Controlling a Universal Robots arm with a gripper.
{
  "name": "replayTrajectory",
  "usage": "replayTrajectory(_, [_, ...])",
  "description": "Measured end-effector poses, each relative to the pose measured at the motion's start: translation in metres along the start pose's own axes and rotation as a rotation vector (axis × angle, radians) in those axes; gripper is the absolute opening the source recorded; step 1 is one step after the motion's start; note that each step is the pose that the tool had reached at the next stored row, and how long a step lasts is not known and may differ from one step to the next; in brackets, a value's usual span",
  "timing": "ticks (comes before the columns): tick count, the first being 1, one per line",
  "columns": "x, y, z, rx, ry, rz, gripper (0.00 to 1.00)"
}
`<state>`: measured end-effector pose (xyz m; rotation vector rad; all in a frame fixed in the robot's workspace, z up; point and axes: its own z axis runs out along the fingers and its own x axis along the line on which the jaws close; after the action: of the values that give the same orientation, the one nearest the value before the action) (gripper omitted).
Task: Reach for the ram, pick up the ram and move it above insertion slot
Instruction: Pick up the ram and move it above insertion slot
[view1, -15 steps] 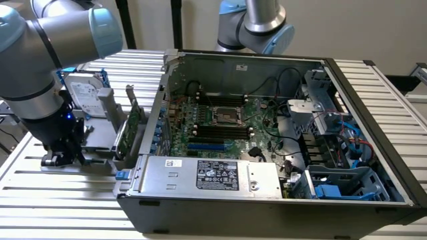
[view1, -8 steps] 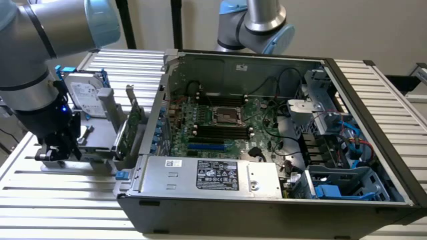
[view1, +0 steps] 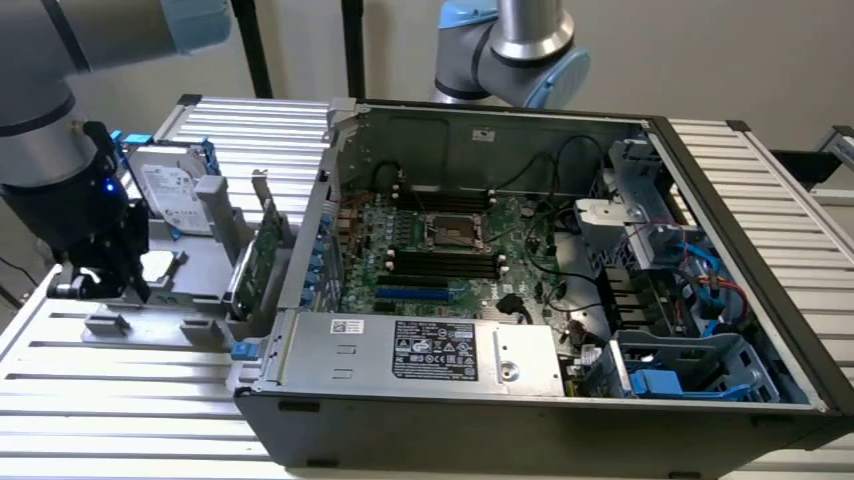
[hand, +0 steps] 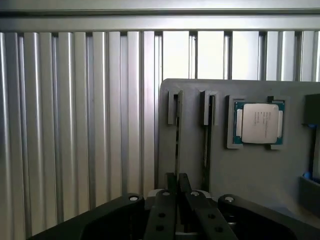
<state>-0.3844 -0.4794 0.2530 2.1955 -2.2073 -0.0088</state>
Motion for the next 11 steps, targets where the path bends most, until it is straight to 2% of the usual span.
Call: replayTrajectory(11, [0.001, -0.0131, -0.0502, -0.0002, -0.0028, -0.034, 0.14])
